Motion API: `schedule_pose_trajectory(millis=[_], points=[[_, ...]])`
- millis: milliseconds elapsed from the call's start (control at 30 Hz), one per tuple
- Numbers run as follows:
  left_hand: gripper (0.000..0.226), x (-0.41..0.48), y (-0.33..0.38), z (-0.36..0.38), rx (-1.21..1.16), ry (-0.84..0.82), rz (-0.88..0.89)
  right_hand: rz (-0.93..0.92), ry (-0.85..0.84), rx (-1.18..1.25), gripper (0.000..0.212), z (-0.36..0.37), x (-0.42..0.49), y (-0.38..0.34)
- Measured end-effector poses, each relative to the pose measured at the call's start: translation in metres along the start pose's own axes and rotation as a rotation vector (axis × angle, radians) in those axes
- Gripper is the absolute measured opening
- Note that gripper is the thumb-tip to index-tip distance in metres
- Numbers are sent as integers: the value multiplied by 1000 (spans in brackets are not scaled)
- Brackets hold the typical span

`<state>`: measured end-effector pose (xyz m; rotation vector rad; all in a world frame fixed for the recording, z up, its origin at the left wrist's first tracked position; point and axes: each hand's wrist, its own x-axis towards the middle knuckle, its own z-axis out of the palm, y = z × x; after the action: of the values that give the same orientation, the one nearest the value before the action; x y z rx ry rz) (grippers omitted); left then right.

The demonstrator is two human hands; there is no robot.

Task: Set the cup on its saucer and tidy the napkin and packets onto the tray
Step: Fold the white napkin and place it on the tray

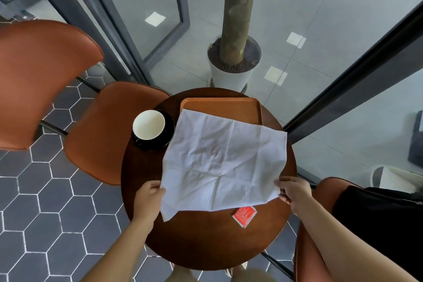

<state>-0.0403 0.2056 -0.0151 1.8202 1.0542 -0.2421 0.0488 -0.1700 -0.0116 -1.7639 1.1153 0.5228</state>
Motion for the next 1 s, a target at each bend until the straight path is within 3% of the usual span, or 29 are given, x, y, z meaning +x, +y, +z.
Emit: schedule_pose_trajectory(millis=[133, 200, 333, 433, 500, 667, 733, 833, 1000], points=[[19, -5, 14, -9, 110, 27, 201, -445, 53, -141, 4, -16, -12, -30], [22, -4, 20, -13, 190, 67, 283, -546, 73, -166, 8, -21, -16, -47], [32, 2, 27, -15, 166, 83, 222, -460, 113, -164, 16, -15, -8, -61], [51, 3, 24, -12, -66, 43, 22, -239, -207, 224, 31, -6, -6, -49], [60, 1, 13, -11, -91, 47, -45, -251, -304, 252, 44, -4, -5, -28], [63, -11, -30, -11, 149, -25, -92, -214, -27, 165, 58, -5, -6, 36], [52, -17, -36, -9, 176, -33, -62, -159, 28, 38, 56, -2, -9, 51], [8, -22, -28, -8, 126, -14, -17, -167, 72, -187, 51, 2, -6, 58], [25, -18, -28, -17, 138, -40, -43, -262, -5, -333, 8, 6, -5, 47]])
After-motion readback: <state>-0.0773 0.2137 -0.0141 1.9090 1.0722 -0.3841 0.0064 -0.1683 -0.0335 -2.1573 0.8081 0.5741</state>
